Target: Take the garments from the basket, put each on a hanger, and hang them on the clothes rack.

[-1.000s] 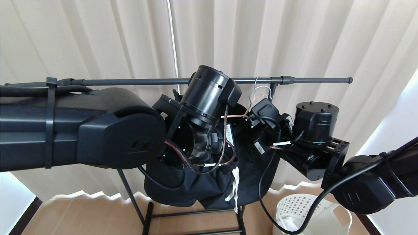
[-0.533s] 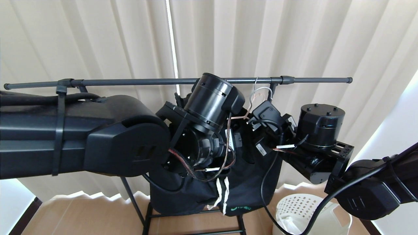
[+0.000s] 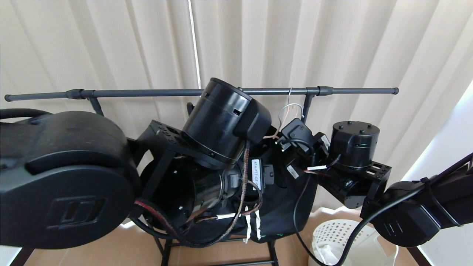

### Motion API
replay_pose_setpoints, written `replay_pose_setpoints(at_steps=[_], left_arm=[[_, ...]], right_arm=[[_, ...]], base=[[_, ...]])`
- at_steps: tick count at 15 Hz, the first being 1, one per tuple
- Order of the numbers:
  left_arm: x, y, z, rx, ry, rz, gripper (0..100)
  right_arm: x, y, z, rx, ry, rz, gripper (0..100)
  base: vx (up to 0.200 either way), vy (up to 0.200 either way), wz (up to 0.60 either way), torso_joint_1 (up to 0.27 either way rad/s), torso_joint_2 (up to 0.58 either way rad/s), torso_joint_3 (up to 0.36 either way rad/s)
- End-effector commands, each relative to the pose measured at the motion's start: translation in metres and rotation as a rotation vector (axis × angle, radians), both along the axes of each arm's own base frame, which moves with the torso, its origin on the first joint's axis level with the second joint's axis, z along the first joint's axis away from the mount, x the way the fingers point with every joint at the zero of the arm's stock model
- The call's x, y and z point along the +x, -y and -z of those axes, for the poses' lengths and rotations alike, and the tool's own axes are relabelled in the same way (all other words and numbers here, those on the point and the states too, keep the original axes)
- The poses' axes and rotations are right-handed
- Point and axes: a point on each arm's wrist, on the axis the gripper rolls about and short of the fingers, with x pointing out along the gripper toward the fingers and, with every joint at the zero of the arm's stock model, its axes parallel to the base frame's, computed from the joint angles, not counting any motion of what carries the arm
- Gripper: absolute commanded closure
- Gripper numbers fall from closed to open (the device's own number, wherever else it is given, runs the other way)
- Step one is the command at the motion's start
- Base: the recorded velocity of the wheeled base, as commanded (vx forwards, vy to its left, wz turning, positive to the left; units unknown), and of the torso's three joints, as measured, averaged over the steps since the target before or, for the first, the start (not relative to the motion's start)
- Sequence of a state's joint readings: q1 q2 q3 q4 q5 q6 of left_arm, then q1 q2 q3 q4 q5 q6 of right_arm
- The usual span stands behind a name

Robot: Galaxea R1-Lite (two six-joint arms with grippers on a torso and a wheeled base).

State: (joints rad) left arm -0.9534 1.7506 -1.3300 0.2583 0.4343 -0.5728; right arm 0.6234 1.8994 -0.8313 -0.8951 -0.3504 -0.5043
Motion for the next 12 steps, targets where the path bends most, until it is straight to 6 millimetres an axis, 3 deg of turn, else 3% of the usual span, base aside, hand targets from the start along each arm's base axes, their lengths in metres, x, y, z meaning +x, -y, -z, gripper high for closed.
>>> replay_pose_setpoints(at_steps=[1,5,8,9,12], left_arm=[[-0.013,-0.018,-0.011,0.028,0.050,0.000,0],[-0.013,-0.063,-0.036,0.111,0.175,0.005,0],[-0.007,-0.088,-0.041,0.233,0.261,0.153,0],[0.000,-0.100,-0.043,0.279,0.288,0.275,0],[0.029,-0.110,-0.044,0.437,0.348,0.410,0]], right_arm=[[0.001,0.000,0.002,-0.004,-0.005,0.000,100],[0.001,-0.001,0.006,-0.009,-0.015,-0.008,100],[0.001,-0.001,0.008,-0.012,-0.020,-0.011,100],[0.000,0.000,0.007,-0.014,-0.020,-0.011,100],[-0.001,0.000,0.010,-0.016,-0.030,-0.043,100]], base=[[0.000,0.000,0.00,0.000,0.00,0.000],[0.000,0.000,0.00,0.000,0.00,0.000],[0.000,0.000,0.00,0.000,0.00,0.000],[0.000,0.000,0.00,0.000,0.00,0.000],[0.000,0.000,0.00,0.000,0.00,0.000]])
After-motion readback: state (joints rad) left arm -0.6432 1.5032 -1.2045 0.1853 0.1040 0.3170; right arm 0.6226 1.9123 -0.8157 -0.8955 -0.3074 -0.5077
